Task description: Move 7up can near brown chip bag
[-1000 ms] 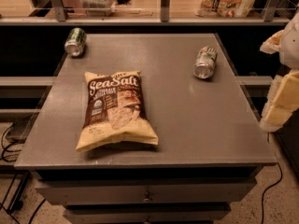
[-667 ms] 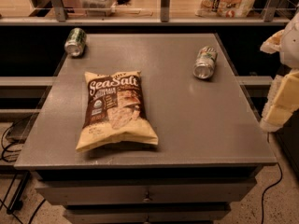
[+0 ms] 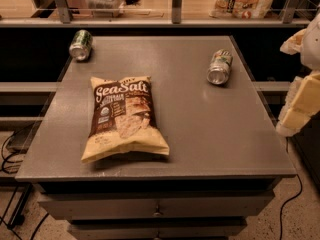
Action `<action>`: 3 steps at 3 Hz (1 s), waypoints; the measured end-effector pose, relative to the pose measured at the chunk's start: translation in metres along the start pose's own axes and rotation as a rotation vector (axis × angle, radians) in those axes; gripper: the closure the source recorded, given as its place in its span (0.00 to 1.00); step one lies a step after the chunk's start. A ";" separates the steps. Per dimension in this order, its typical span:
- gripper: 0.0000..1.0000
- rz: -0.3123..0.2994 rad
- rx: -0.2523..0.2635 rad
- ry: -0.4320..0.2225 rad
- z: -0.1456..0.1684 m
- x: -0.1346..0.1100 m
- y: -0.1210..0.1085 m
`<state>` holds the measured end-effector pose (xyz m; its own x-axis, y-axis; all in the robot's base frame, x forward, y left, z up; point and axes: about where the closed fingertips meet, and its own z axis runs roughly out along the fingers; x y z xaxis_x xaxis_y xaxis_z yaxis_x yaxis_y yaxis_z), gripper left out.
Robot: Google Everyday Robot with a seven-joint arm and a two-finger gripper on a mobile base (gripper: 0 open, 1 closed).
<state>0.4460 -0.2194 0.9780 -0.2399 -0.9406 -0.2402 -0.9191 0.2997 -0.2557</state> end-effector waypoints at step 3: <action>0.00 0.176 0.119 -0.206 0.033 -0.010 -0.084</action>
Offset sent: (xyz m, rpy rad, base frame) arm 0.0889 -0.0174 0.0031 0.2548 -0.2295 -0.1748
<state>0.5353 -0.2302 0.9709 -0.3128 -0.8240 -0.4723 -0.8231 0.4833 -0.2981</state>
